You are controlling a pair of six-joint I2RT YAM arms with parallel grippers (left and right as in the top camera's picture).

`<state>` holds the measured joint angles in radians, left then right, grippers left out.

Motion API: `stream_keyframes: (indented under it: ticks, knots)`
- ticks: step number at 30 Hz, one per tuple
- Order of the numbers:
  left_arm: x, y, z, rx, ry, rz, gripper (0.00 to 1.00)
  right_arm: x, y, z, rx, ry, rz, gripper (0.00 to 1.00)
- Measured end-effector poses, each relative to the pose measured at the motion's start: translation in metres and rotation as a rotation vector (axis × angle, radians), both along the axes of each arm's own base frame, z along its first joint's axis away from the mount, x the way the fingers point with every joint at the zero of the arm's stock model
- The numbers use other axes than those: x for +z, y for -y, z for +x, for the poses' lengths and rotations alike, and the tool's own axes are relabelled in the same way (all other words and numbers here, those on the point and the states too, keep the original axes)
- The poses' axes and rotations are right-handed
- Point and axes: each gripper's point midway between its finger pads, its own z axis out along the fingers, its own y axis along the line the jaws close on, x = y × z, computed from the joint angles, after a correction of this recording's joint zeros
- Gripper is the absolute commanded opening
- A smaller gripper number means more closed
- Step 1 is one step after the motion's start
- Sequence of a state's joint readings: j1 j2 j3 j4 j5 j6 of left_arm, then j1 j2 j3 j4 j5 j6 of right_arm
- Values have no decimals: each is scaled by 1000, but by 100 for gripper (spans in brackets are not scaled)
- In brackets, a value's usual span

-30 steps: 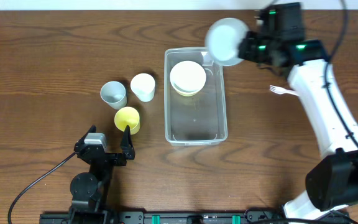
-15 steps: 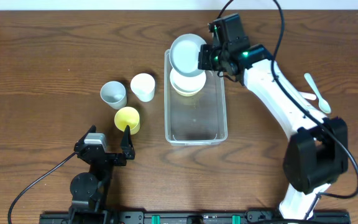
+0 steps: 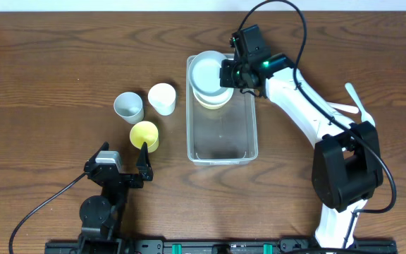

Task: Pack container
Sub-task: 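Carry the grey bowl and stack it onto the white bowl, then move the right gripper to the white fork and grasp its handle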

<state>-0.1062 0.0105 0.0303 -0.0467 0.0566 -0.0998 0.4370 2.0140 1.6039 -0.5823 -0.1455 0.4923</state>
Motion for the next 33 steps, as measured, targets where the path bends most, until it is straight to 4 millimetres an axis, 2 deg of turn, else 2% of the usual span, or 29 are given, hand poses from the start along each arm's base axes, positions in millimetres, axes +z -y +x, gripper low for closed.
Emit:
stream_keyframes:
  ticks: [3, 16, 17, 19, 21, 23, 25, 26, 28, 30, 33]
  knots:
    - [0, 0, 0, 0, 0, 0, 98, -2, -2, -1, 0, -5, -4, 40]
    - [0, 0, 0, 0, 0, 0, 98, -6, -1, -7, 14, -35, -6, 40]
    - [0, 0, 0, 0, 0, 0, 98, -4, -1, -10, 16, -51, -10, 42]
    - [0, 0, 0, 0, 0, 0, 98, 0, 0, -15, 24, -75, -19, 52]
    - [0, 0, 0, 0, 0, 0, 98, 11, 3, -17, 34, -91, -35, 55]
    - [0, 0, 0, 0, 0, 0, 98, 29, 15, -22, 22, -117, -67, 56]
    - [0, 0, 0, 0, 0, 0, 98, 47, 30, -24, -5, -121, -88, 65]
    - [0, 0, 0, 0, 0, 0, 98, 58, 43, -25, -31, -123, -102, 66]
    - [0, 0, 0, 0, 0, 0, 98, 77, 72, -25, -88, -121, -119, 66]
    - [0, 0, 0, 0, 0, 0, 98, 90, 110, -26, -180, -139, -132, 66]
    - [0, 0, 0, 0, 0, 0, 98, 88, 169, -30, -336, -208, -149, 66]
